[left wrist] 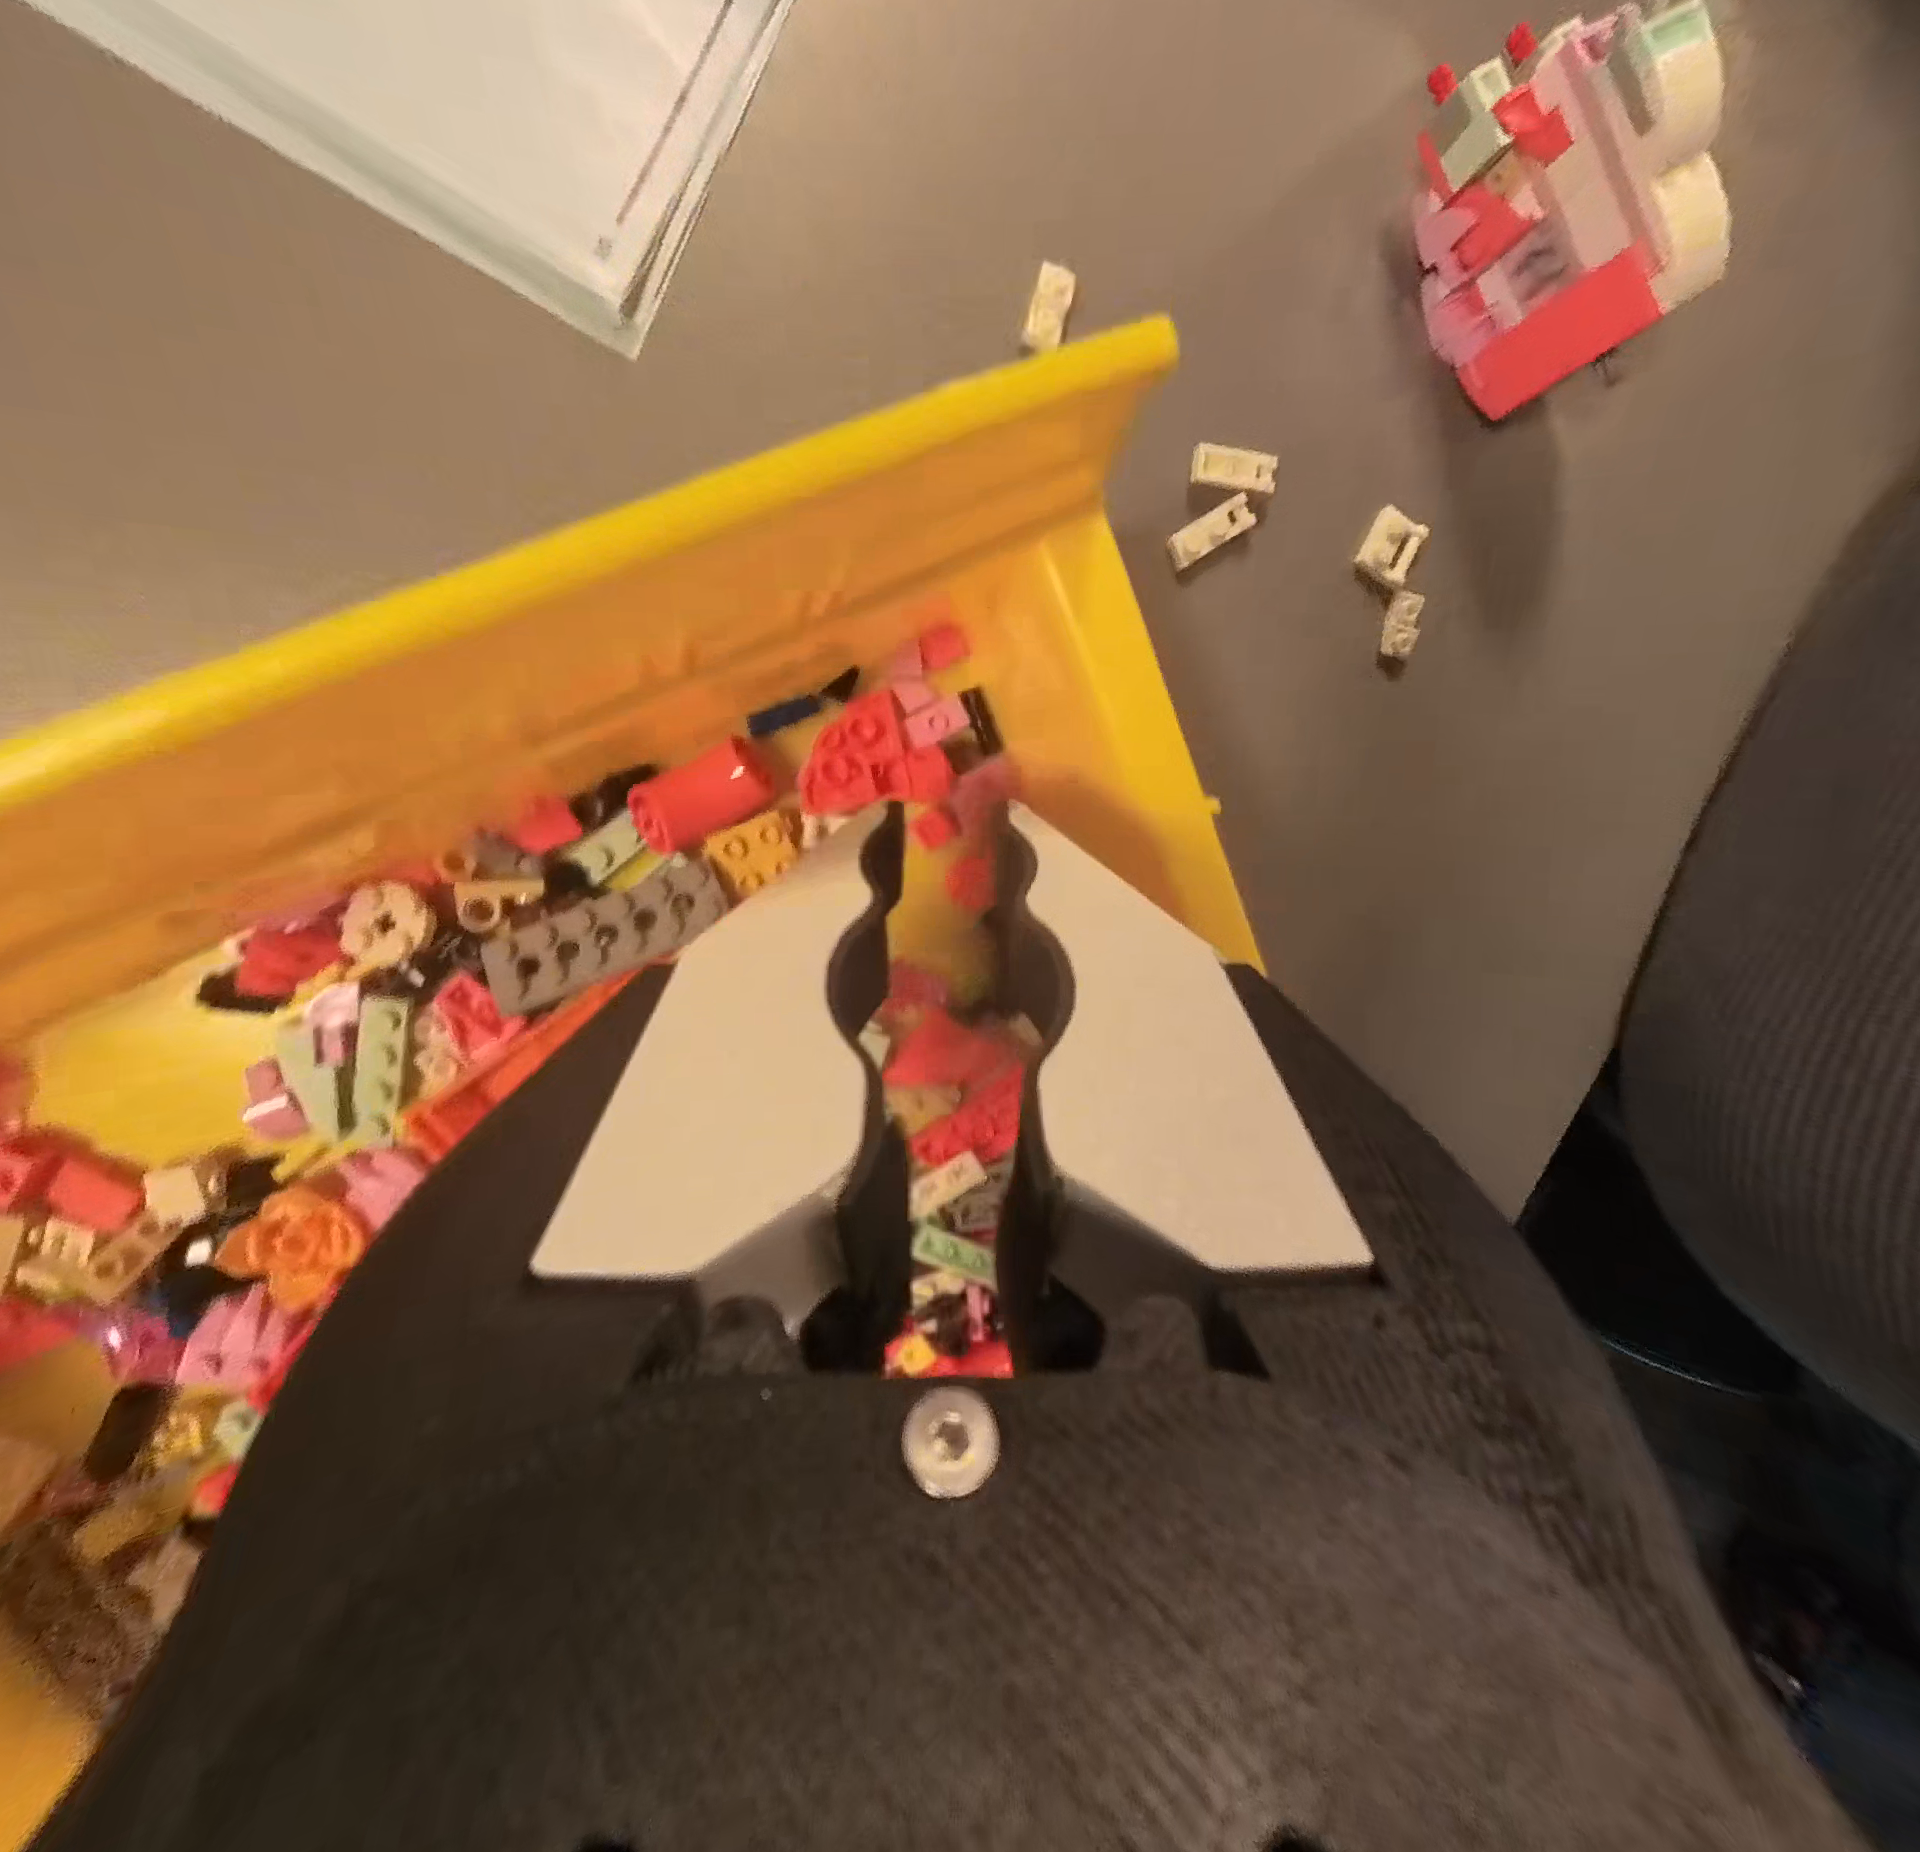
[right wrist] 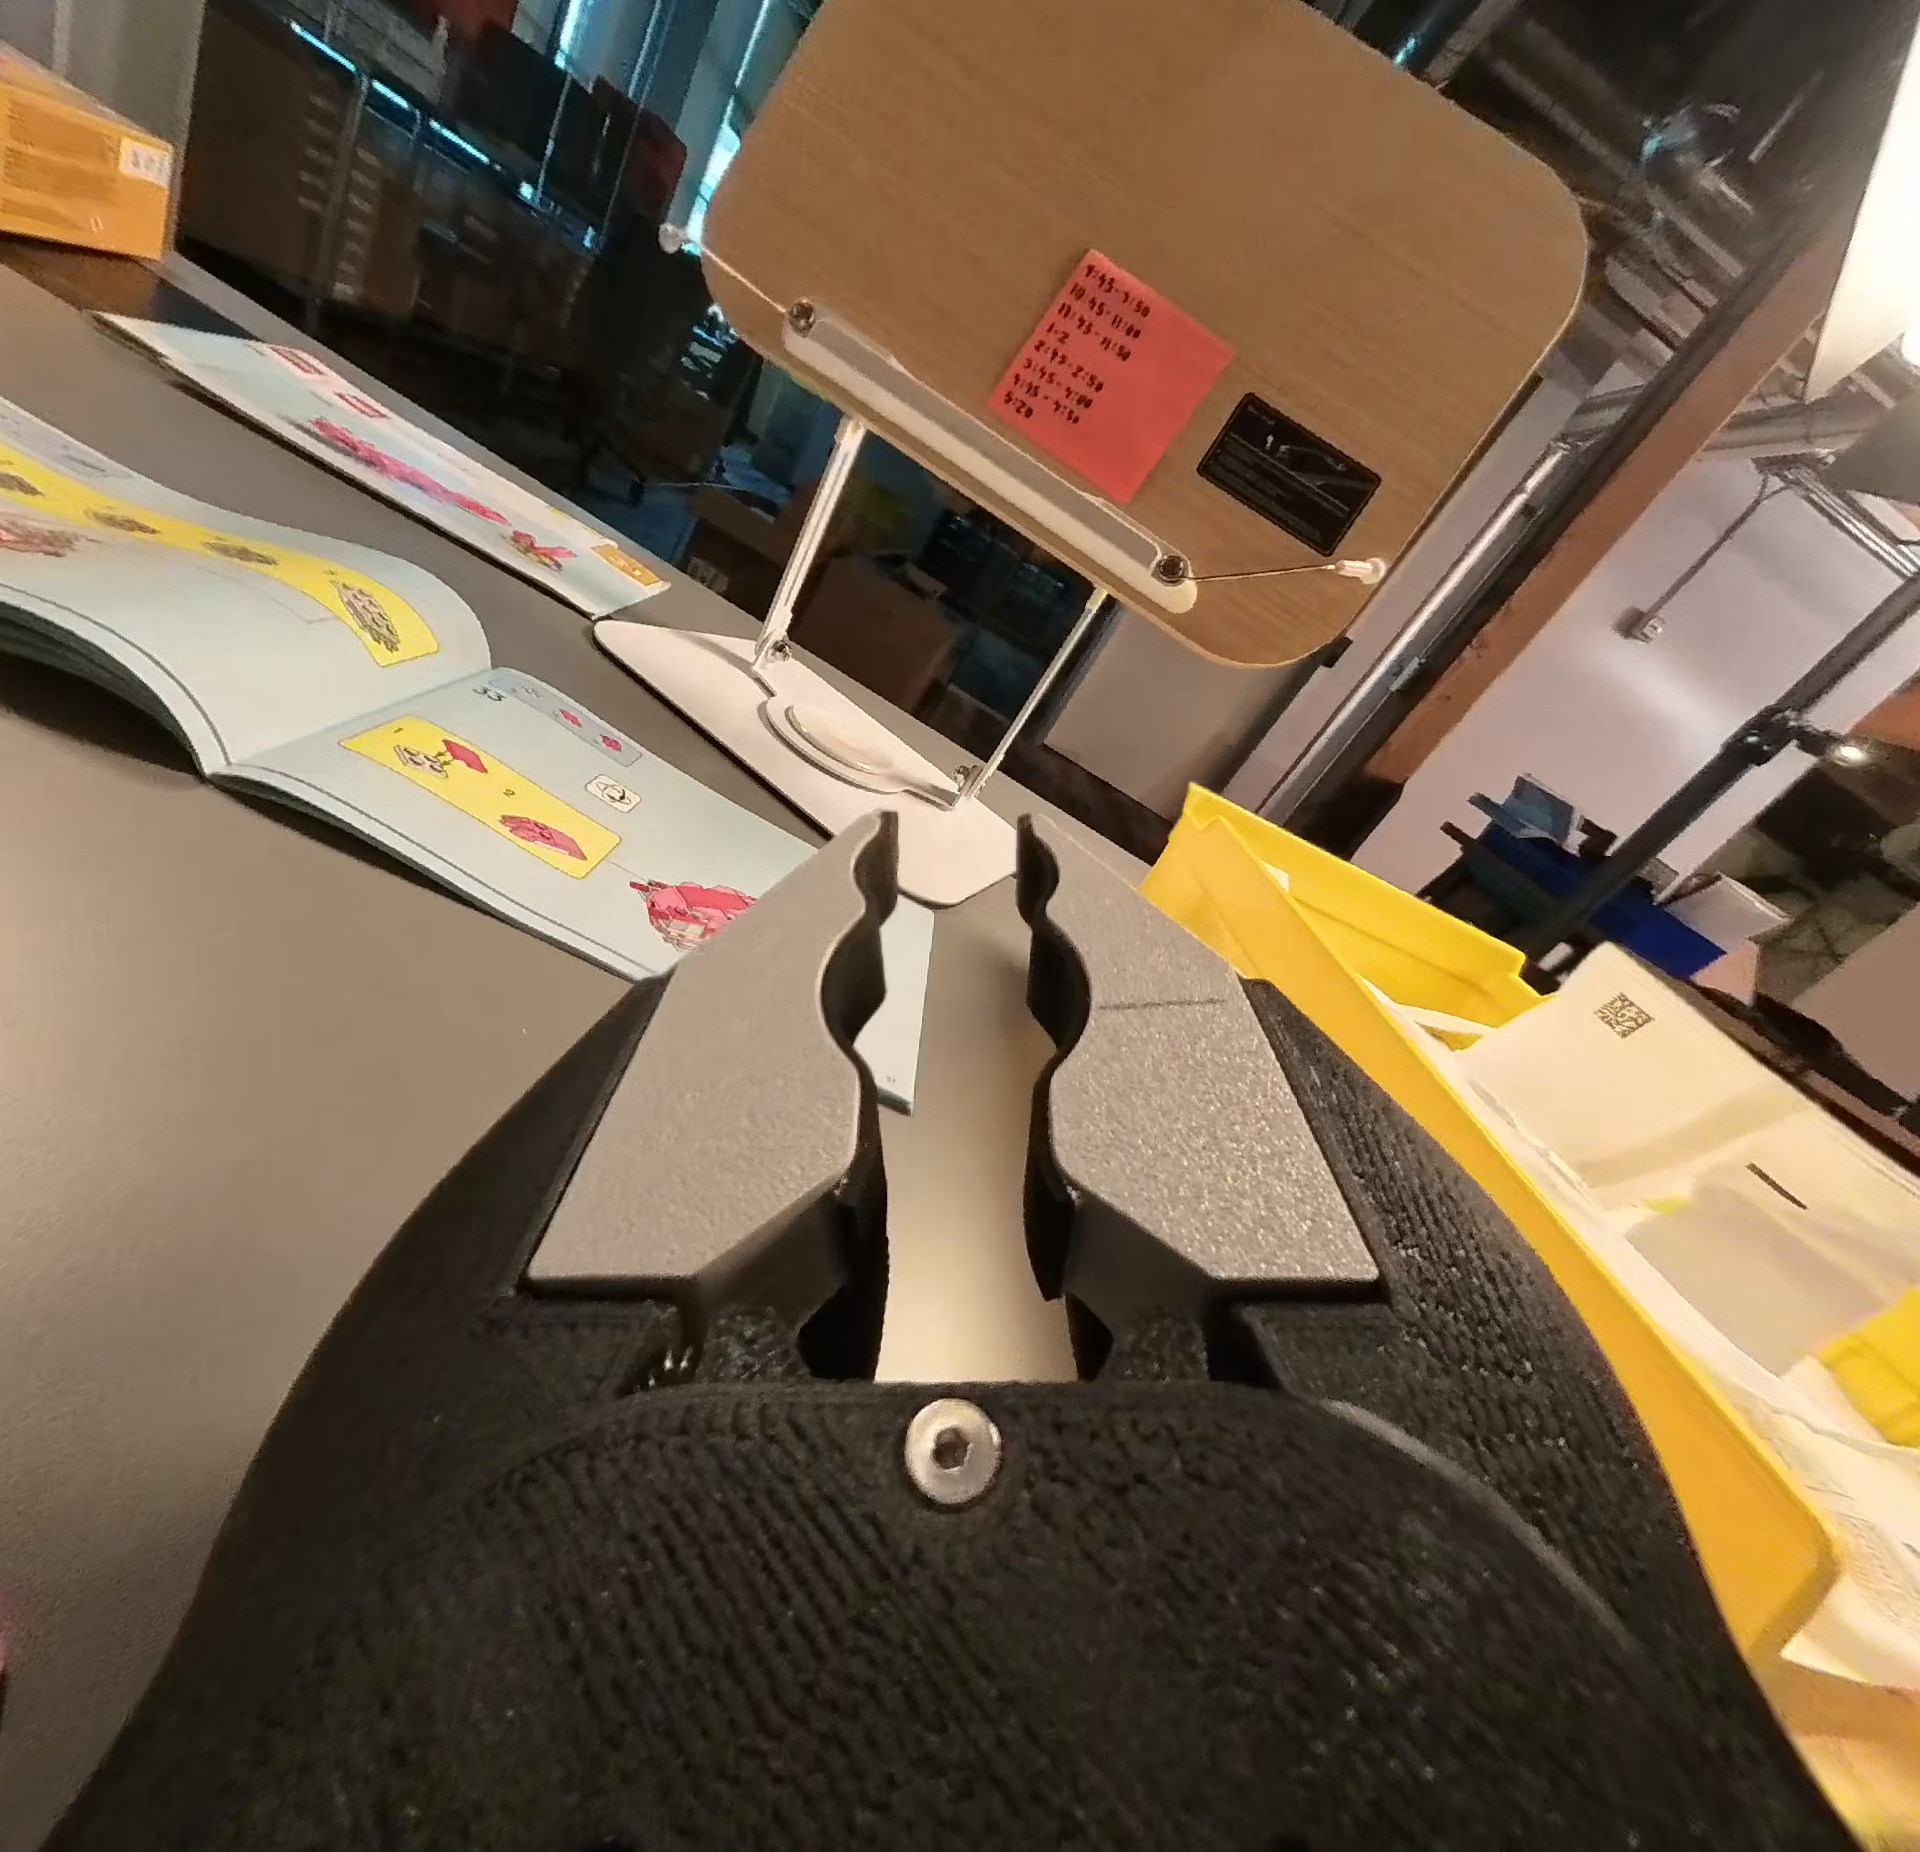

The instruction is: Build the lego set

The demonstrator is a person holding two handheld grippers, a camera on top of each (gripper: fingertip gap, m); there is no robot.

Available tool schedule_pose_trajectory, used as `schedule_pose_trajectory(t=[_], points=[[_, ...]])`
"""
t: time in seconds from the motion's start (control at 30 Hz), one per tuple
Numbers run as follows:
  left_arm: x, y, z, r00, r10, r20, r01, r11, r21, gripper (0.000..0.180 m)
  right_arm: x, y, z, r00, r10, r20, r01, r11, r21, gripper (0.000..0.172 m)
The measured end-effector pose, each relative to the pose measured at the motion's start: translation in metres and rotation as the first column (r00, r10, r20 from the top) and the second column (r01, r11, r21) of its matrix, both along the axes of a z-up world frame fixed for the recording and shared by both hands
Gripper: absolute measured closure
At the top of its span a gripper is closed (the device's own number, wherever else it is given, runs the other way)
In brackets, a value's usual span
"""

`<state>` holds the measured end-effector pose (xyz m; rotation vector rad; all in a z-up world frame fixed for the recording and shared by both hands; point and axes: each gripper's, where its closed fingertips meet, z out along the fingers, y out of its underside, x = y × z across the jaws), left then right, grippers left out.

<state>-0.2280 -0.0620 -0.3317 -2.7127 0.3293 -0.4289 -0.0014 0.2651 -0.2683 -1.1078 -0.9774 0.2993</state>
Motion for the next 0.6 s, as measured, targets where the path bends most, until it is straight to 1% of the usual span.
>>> schedule_pose_trajectory(t=[0.07, 0.17, 0.23, 0.33, 0.4, 0.43, 0.5, 0.53, 0.6], points=[[0.005, 0.005, -0.005, 1.0, -0.023, 0.005, 0.023, 0.999, -0.036, 0.164, 0.002, 0.002, 0.0, 1.0, -0.008, -0.01, 0.007, 1.0, -0.013, 0.151], [0.002, 0.01, -0.009, 0.999, -0.035, -0.021, 0.034, 0.998, -0.054, 0.164, 0.002, 0.003, 0.0, 1.0, -0.009, -0.011, 0.008, 1.0, -0.016, 0.151], [-0.004, 0.009, -0.012, 0.999, -0.027, -0.045, 0.024, 0.997, -0.068, 0.164, 0.002, 0.002, 0.0, 1.0, -0.008, -0.009, 0.008, 1.0, -0.01, 0.151], [-0.024, 0.0, -0.012, 0.993, 0.001, -0.117, -0.012, 0.996, -0.086, 0.164, 0.001, 0.002, 0.0, 1.0, -0.007, -0.004, 0.007, 1.0, -0.006, 0.151], [-0.036, -0.015, -0.006, 0.99, 0.022, -0.136, -0.039, 0.992, -0.119, 0.164, 0.001, 0.002, 0.0, 1.0, -0.001, -0.007, 0.001, 1.0, -0.008, 0.151], [-0.041, -0.028, -0.004, 0.991, 0.033, -0.131, -0.055, 0.984, -0.169, 0.164, 0.001, 0.002, 0.0, 1.0, 0.0, -0.01, 0.0, 1.0, -0.008, 0.151], [-0.046, -0.06, -0.003, 0.993, 0.066, -0.099, -0.094, 0.946, -0.31, 0.164, 0.002, 0.002, 0.001, 1.0, -0.002, -0.015, 0.001, 1.0, -0.008, 0.15], [-0.05, -0.071, -0.003, 0.991, 0.09, -0.103, -0.121, 0.926, -0.356, 0.16, 0.002, 0.002, 0.001, 1.0, -0.002, -0.018, 0.002, 1.0, -0.007, 0.15], [-0.059, -0.088, -0.002, 0.982, 0.138, -0.126, -0.179, 0.893, -0.413, 0.159, 0.002, 0.002, 0.002, 1.0, 0.0, -0.023, -0.001, 1.0, -0.008, 0.151]])
